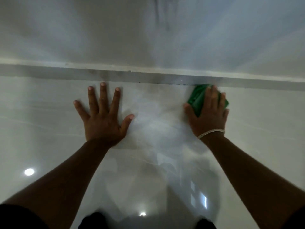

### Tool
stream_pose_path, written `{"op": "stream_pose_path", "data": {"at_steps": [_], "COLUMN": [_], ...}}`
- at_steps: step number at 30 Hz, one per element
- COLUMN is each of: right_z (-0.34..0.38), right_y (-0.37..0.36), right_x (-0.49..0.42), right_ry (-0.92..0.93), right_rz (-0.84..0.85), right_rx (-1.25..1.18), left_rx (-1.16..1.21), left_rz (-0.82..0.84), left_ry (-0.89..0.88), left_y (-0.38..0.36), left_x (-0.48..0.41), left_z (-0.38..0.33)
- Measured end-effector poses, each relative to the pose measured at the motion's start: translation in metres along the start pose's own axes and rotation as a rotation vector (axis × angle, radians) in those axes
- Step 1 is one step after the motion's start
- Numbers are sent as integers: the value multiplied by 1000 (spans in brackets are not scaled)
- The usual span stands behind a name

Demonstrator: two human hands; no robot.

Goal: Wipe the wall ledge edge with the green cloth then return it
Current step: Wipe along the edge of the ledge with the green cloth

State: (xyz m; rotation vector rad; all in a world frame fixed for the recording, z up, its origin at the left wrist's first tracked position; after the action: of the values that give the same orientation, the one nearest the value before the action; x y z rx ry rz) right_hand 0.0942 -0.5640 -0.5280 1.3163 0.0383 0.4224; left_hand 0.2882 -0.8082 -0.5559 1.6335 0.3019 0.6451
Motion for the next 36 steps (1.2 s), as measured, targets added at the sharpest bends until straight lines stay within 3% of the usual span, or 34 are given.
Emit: {"op": "stream_pose_path", "data": {"at_steps": [5,11,16,21,25,28,31,36], "right_z": [31,127,73,-35,-4,73,133,101], "right_y": [-13,-45,-21,26,16,-6,-30,-15], "right_x": [-2,29,14,-20,-18,3,22,8], "right_ry": [-361,-99,216,-155,-351,-216,-79,318], "right_rz": [-99,-77,-75,-188,-205,-212,-108,-58], "right_rx": [-114,-61,112,68,8,-28,-52,61], "left_rx": [-15,-12,4,17,12,5,15,23], "left_rz": [-6,13,0,8,9,19,27,7], "left_ry": [-5,4,6,6,0,5,3,8], "left_y": [-1,-2,-1,-1,-2,-2,0,0], "left_x": [1,0,1,0,0,1,1,2], "left_z": [0,2,3,1,0,1,-1,0]}}
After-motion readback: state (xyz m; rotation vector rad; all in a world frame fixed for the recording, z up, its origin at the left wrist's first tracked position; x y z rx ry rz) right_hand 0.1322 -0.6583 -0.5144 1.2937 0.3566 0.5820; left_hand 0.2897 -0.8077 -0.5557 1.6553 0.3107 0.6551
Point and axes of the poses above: each hand's wrist, its own x-axis away from the middle knuckle, its own y-axis out of the back of the hand, z = x × y, the point moved 9 cm from there along -x, towards the middle knuckle, and after that the axes turned 5 degrees about -x, right-handed, at the moved point
